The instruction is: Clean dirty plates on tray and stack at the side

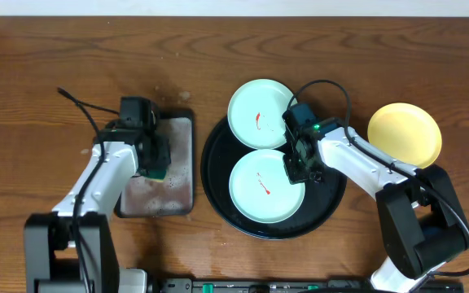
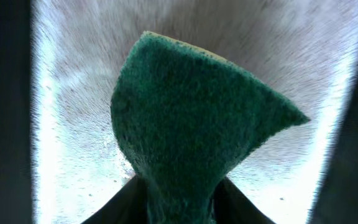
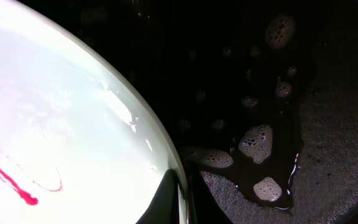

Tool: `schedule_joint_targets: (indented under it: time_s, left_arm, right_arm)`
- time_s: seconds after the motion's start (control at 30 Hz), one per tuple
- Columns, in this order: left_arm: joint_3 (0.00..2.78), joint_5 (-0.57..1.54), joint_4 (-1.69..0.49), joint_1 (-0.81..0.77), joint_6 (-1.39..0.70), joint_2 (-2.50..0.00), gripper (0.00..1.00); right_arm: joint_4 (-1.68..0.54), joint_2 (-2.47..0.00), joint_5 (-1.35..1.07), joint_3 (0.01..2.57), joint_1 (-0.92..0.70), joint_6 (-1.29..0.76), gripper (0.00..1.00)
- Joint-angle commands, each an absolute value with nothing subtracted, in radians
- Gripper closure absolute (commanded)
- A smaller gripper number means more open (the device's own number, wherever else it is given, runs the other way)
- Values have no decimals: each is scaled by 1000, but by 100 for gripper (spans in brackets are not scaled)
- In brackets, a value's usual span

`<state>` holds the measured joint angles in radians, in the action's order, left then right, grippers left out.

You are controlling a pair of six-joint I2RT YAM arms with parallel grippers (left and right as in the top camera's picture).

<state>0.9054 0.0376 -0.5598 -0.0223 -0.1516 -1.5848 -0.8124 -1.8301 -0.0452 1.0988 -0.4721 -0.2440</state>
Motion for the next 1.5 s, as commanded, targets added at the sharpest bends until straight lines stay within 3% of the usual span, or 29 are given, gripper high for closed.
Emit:
schedule_joint_targets:
  time_s: [0.0, 0.1, 0.53, 0.8, 1.1, 1.3, 1.37, 1.47]
  left_arm:
    - [899, 22, -544, -18, -139, -1614, 65]
    - [899, 22, -536, -18, -139, -1630, 54]
    - [935, 21, -630, -18, -139, -1549, 34]
    - [868, 21, -654, -18, -142, -1555, 29]
    - [802, 21, -578, -18, -143, -1572, 30]
    - [762, 21, -551, -18, -150, -1573, 42]
    - [744, 21, -536, -18, -173, -1573, 53]
    - [734, 21, -534, -18, -189, -1573, 81]
  right_arm:
    - [-817, -1844, -9, 1090, -468, -250, 99]
    - [-817, -1844, -9, 1090, -468, -250, 99]
    - [-823, -1844, -9, 1090, -468, -250, 99]
    - [-823, -1844, -9, 1090, -468, -250, 99]
    - [-828, -1844, -9, 1090, -468, -250, 99]
    - [-828, -1844, -9, 1090, -468, -250, 99]
    - [-830, -1844, -9, 1090, -468, -250, 99]
    - [-831, -1844, -9, 1090, -468, -250, 99]
